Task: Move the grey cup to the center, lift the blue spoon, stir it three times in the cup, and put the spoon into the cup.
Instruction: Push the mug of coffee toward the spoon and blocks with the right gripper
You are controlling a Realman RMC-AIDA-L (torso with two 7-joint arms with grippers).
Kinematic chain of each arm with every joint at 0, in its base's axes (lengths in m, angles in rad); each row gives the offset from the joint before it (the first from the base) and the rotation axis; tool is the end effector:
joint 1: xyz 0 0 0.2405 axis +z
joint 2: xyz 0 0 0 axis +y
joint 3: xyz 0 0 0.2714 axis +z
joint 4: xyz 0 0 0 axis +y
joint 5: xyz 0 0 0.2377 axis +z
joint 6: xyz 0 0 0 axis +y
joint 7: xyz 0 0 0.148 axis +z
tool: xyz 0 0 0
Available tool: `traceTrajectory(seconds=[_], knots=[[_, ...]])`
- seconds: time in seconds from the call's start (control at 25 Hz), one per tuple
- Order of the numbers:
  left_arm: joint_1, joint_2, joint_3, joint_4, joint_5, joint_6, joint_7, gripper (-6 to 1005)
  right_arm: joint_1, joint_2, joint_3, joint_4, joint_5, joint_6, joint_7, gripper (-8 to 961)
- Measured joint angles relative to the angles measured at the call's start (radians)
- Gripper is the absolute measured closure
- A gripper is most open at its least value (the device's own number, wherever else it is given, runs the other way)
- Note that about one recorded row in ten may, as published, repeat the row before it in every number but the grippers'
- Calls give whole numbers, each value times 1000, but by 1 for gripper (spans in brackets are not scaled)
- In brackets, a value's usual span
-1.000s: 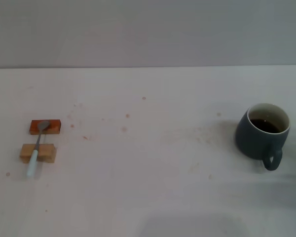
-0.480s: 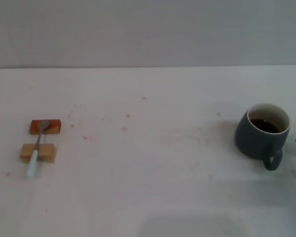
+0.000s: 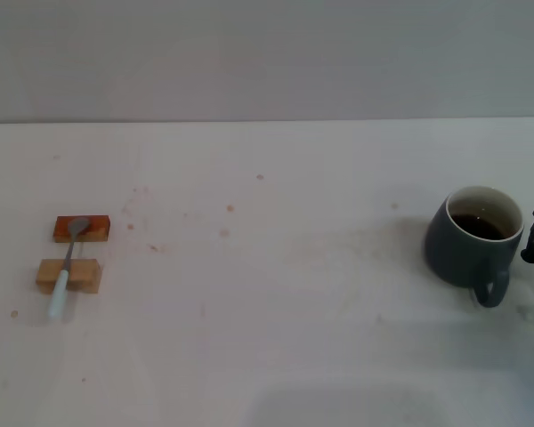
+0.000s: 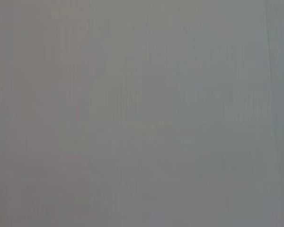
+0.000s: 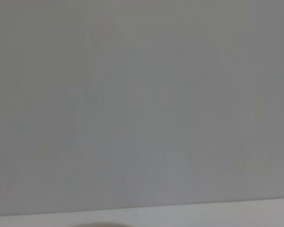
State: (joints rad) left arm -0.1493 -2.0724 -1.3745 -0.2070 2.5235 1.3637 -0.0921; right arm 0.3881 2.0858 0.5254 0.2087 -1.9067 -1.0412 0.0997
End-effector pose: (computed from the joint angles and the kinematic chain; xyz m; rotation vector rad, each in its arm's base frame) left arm -0.4378 0.2516 0.0385 -1.1446 -0.5184 -0.5833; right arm 0.3841 0.3271 -0.0666 -1.5899 0.7366 0.5701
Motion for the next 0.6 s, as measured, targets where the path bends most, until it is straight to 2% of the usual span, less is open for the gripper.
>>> traceTrajectory(seconds=[0.6], knots=[[0,0,0,0,0,0,-8,188,14,2,-74,31,0,18,0,954]])
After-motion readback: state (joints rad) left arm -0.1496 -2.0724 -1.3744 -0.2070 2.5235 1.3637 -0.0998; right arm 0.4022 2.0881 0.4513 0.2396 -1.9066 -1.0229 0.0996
